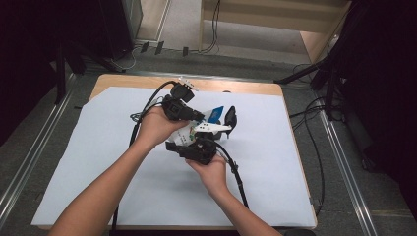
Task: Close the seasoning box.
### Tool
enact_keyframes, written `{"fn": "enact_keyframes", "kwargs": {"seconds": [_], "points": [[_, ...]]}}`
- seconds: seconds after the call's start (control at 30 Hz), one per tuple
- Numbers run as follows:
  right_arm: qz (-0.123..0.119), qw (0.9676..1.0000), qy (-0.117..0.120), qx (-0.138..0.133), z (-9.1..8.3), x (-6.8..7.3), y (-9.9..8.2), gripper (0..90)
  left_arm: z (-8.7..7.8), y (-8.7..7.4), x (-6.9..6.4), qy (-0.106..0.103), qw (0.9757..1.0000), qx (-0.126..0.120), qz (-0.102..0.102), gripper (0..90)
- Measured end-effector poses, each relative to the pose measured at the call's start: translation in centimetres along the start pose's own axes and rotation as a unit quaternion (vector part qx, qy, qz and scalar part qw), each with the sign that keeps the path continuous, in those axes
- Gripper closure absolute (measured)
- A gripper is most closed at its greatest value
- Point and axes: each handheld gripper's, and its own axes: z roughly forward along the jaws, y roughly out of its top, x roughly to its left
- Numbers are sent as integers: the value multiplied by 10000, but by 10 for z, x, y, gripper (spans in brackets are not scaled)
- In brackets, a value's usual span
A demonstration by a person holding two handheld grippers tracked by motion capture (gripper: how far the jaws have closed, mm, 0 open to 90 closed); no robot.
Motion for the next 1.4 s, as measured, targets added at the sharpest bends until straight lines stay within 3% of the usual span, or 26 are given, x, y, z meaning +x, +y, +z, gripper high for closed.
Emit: {"fn": "enact_keyframes", "kwargs": {"seconds": [0.13,0.6,0.83,1.4], "points": [[134,9998,123,-65,-2,-1,1,659,1,4,-2,12,10000,39,34,895],[-42,10000,79,-31,-2,1,6,603,0,11,-5,109,9999,88,94,898],[39,10000,84,-28,-3,-1,7,652,0,11,-6,112,9998,82,126,898],[55,10000,79,6,-4,-1,6,665,1,7,-4,25,10000,37,69,894]]}}
